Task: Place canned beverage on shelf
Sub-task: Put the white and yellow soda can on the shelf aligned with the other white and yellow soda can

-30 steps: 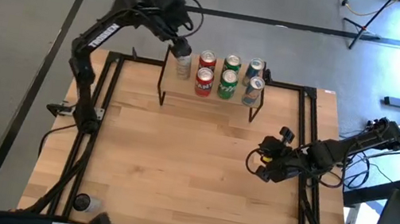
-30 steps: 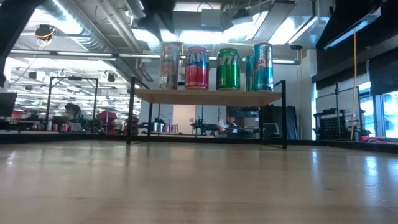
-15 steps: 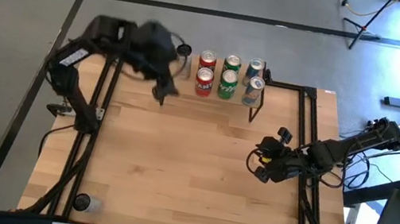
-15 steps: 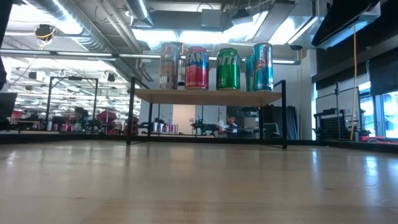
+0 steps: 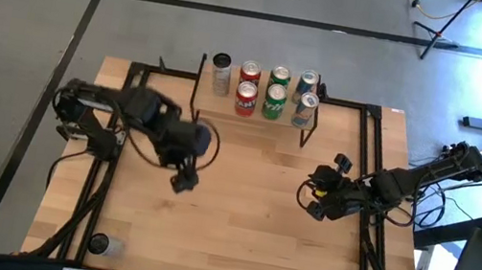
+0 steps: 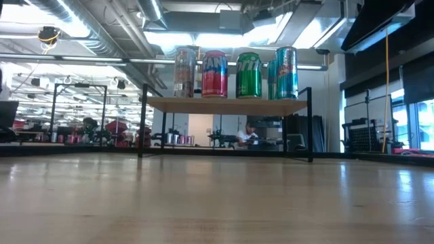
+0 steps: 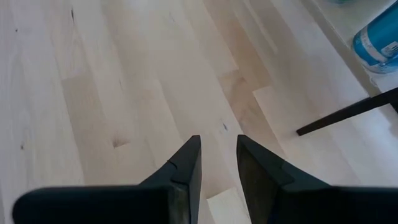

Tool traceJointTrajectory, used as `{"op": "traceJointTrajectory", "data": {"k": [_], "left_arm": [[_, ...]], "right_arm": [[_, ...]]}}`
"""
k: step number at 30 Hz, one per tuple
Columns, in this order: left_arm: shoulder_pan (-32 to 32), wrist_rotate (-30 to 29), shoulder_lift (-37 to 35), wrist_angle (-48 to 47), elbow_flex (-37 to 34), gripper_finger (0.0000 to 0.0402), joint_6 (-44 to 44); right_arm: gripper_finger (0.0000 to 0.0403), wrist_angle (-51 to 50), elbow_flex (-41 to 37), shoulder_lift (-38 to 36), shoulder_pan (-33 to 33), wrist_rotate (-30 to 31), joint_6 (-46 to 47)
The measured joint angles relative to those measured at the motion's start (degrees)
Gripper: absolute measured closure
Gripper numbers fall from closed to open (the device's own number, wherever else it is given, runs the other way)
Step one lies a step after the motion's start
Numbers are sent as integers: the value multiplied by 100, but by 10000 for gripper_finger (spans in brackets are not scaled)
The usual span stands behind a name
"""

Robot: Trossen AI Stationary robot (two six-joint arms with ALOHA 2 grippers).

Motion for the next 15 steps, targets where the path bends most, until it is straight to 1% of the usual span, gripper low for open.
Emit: {"op": "traceJointTrajectory", "data": {"k": [4, 8, 15], "left_arm": [[-526, 43, 30, 275, -520, 10, -755], [-1186, 61, 36, 279, -1046, 11, -1699], [-2477, 721, 32, 291, -1739, 11, -3681]], "right_arm": [[315, -37, 0, 0, 0, -4, 0], [315, -39, 0, 0, 0, 14, -21], [315, -39, 0, 0, 0, 22, -141]]}}
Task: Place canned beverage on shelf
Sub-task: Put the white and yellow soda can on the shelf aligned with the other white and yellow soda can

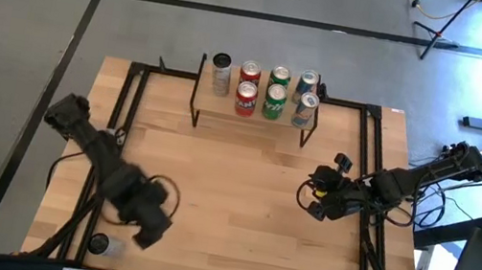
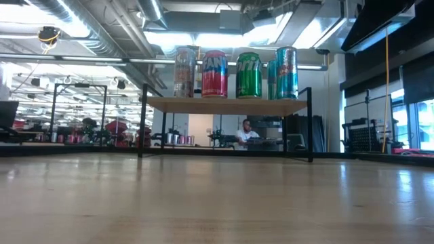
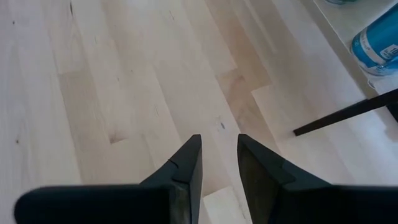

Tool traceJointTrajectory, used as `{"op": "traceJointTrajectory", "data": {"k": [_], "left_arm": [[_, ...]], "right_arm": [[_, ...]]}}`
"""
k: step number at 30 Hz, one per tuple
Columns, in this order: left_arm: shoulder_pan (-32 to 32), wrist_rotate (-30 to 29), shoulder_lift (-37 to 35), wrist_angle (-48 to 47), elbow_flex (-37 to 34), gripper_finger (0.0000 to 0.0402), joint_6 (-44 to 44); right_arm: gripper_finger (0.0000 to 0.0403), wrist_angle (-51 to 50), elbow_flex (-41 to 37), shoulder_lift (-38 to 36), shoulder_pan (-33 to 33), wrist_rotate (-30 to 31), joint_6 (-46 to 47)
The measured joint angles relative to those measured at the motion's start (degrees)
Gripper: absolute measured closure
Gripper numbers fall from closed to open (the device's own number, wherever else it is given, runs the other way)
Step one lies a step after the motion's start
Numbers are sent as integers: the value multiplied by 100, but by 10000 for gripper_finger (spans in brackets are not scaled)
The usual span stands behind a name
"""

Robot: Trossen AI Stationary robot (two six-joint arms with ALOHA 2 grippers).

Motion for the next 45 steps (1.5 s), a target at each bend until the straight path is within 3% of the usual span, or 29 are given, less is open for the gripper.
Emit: {"op": "traceJointTrajectory", "data": {"k": [9, 16, 27, 33, 40, 45], "left_arm": [[-1419, 153, 2, 254, -249, 11, -2253], [-1835, -36, 0, 656, -606, 11, -2986], [-1925, 124, 0, 1529, -1555, 26, -2799], [-1932, 346, -2, 1940, -1964, 78, -2422], [-1880, 207, -13, 1955, -2073, 179, -1760], [-1519, 250, -5, 1606, -1840, 182, -917]], "right_arm": [[315, 0, 0, 0, 0, 12, -196], [315, 1, 0, 0, 0, 11, -291], [315, 2, 0, 0, 0, -51, -291], [315, 2, 0, 0, 0, -53, -296], [315, 6, 0, 0, 0, 51, -300], [315, 108, -2, 0, 0, 56, -530]]}}
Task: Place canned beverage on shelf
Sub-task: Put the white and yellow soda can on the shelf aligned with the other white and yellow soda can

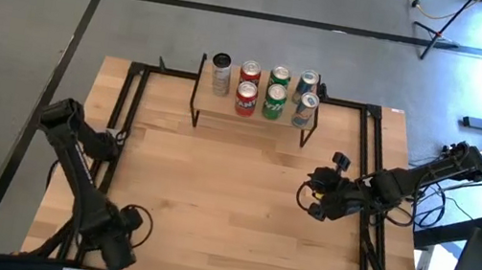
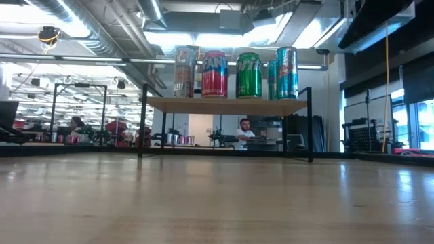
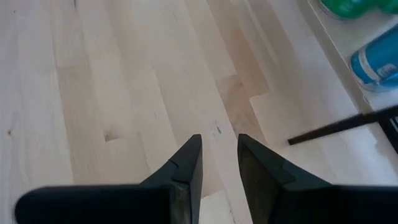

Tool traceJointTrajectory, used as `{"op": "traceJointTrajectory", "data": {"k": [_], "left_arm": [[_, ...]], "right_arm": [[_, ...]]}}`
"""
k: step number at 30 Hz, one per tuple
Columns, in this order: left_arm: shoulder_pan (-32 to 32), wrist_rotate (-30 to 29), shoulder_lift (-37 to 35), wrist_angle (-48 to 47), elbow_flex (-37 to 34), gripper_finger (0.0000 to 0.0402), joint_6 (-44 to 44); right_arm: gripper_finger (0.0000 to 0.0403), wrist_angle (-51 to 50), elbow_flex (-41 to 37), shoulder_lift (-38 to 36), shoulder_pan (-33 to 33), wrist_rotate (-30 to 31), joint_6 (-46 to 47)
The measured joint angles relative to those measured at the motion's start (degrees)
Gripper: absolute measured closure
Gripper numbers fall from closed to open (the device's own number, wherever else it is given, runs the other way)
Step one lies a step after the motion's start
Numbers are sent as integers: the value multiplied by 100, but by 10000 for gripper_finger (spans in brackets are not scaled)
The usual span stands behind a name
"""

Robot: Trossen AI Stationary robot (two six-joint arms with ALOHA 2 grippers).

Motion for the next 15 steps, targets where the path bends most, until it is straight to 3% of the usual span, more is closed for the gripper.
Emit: {"op": "traceJointTrajectory", "data": {"k": [7, 15], "left_arm": [[1125, -628, -58, -1130, 1273, 182, 1840], [2780, -1538, -65, -1433, 2751, 182, 4196]], "right_arm": [[315, 1446, -2, 0, -11, -117, -1270], [315, 3450, -2, 36, -358, -443, -2202]]}}
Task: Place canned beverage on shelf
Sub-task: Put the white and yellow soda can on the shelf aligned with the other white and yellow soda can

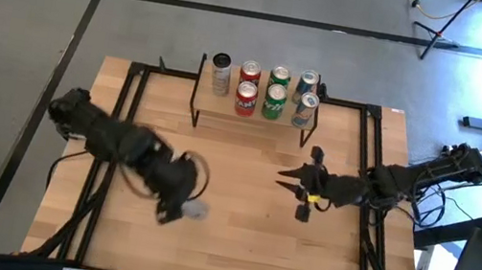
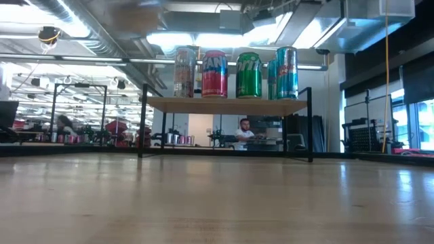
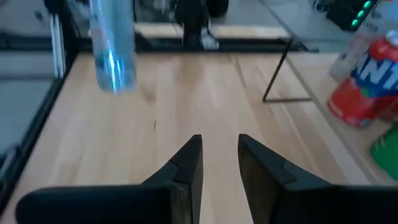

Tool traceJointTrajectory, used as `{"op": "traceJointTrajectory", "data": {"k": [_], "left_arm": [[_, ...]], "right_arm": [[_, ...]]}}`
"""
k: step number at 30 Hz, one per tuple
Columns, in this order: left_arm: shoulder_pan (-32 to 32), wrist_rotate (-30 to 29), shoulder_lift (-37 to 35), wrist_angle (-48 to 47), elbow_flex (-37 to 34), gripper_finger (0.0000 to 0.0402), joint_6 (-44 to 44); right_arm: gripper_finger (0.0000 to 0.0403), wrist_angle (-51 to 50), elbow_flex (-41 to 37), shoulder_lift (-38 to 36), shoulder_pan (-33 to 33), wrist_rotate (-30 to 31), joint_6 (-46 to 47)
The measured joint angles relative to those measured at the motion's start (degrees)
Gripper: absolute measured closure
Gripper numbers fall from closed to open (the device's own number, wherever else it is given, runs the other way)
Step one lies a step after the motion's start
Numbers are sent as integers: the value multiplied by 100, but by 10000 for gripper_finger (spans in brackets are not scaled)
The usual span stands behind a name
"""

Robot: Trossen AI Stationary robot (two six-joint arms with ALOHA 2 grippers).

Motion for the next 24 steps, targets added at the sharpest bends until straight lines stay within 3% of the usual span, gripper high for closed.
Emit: {"op": "traceJointTrajectory", "data": {"k": [11, 24], "left_arm": [[1724, -199, 0, 45, 767, 182, 2763], [2251, -244, 7, 346, 767, 182, 4009]], "right_arm": [[315, 1794, 2, 1002, -1325, -1849, -122], [315, 2265, 2, 1963, -1644, -2207, -110]]}}
